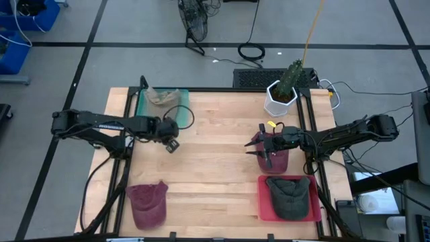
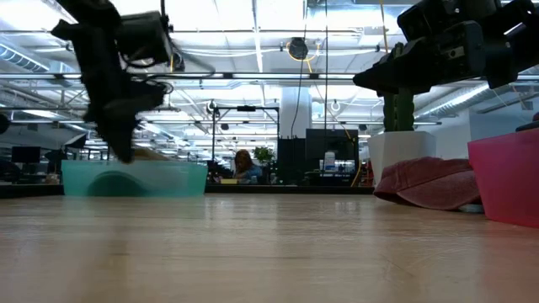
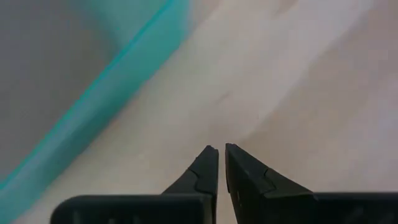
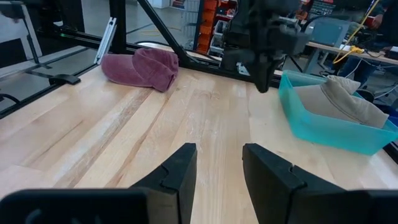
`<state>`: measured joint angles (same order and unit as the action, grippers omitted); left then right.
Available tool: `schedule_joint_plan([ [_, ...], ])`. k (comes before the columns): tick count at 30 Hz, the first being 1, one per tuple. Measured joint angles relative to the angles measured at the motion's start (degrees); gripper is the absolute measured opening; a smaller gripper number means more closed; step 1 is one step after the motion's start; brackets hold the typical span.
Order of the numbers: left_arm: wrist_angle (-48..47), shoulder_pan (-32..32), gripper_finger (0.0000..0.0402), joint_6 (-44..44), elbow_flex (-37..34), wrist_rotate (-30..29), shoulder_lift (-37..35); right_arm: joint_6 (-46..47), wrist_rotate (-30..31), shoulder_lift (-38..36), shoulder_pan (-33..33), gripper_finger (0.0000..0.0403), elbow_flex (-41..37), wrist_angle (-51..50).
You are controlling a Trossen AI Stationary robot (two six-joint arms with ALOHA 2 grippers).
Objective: Pick & Place hat
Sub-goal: Adjust the green bin on the table
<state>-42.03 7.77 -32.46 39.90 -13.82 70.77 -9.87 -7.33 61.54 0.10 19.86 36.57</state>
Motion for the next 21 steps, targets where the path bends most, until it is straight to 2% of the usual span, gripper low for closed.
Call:
schedule_joint_plan([
  [4,-5.9,0.7,0.0037,-4.3,0.0,-9.0,3.5,0.0,0.0,0.0,0.0,0.0116,0.0,0.1],
  [11,-5.3,3.4,0.0037,-4.1,0.0,-18.8,5.4,0.0,0.6,0.0,0.0,0.0116,0.0,0.0],
  [15,-5.2,5.8,0.0037,-3.5,0.0,-22.6,5.4,0.0,1.6,0.2,-0.1,0.0116,0.0,-0.1],
  [21,-4.2,8.9,0.0037,-2.6,0.0,-23.3,5.4,0.0,1.6,0.5,0.0,0.0116,0.0,-0.6],
])
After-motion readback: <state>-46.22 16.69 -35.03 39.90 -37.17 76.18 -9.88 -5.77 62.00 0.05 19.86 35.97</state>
